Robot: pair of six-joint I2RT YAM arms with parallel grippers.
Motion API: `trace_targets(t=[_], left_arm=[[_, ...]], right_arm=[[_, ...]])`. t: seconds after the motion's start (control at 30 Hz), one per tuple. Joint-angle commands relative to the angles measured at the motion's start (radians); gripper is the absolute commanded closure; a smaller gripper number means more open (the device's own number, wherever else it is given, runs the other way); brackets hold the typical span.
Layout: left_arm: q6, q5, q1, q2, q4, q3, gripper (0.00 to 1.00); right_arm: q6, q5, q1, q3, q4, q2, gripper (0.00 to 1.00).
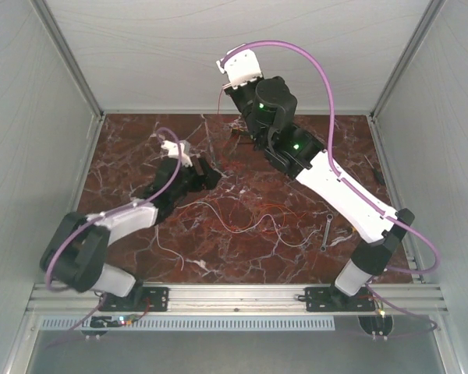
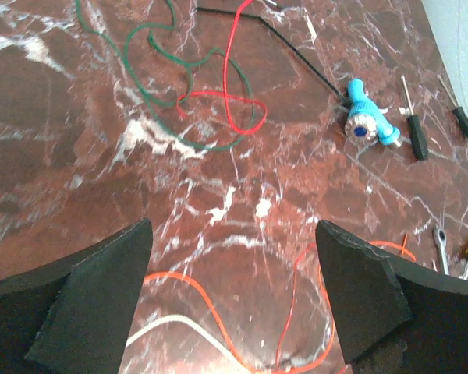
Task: Zip-tie the wires
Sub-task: Pick up the cable at the center of the board, then straighten the cable at the center of the board.
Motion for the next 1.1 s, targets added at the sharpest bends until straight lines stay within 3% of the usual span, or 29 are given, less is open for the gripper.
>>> trace_targets(t=[0.0, 0.2, 0.53, 0.83, 0.9, 1.0, 1.07], left_arm=[[-0.024, -0.006, -0.012, 0.146, 0.229, 0.118, 0.16], [-0.029, 0.018, -0.018, 0.332, 0.335, 0.232, 0.26], [0.000, -0.027, -0.039, 0.511, 0.316, 0.378, 0.41], [0.033, -0.029, -0.041, 0.613, 0.344, 0.438, 0.74], [0.034, -0.046, -0.041, 0.629, 0.342, 0.453, 0.73], [0.028, -0.081, -0.040, 0.642, 0.298, 0.483, 0.60], [0.034, -0.076, -0.040, 0.648, 0.304, 0.486, 0.59]], right_arm=[[0.037, -0.015, -0.026, 0.023, 0.045, -0.011, 1.00], [0.075, -0.040, -0.063, 0.015, 0.026, -0.024, 1.00], [0.117, -0.081, -0.115, -0.012, 0.016, -0.056, 1.00], [0.143, -0.099, -0.137, -0.032, 0.011, -0.089, 1.00], [0.145, -0.100, -0.138, -0.036, 0.011, -0.096, 1.00], [0.145, -0.100, -0.139, -0.040, 0.011, -0.105, 1.00], [0.145, -0.100, -0.138, -0.041, 0.010, -0.110, 1.00]])
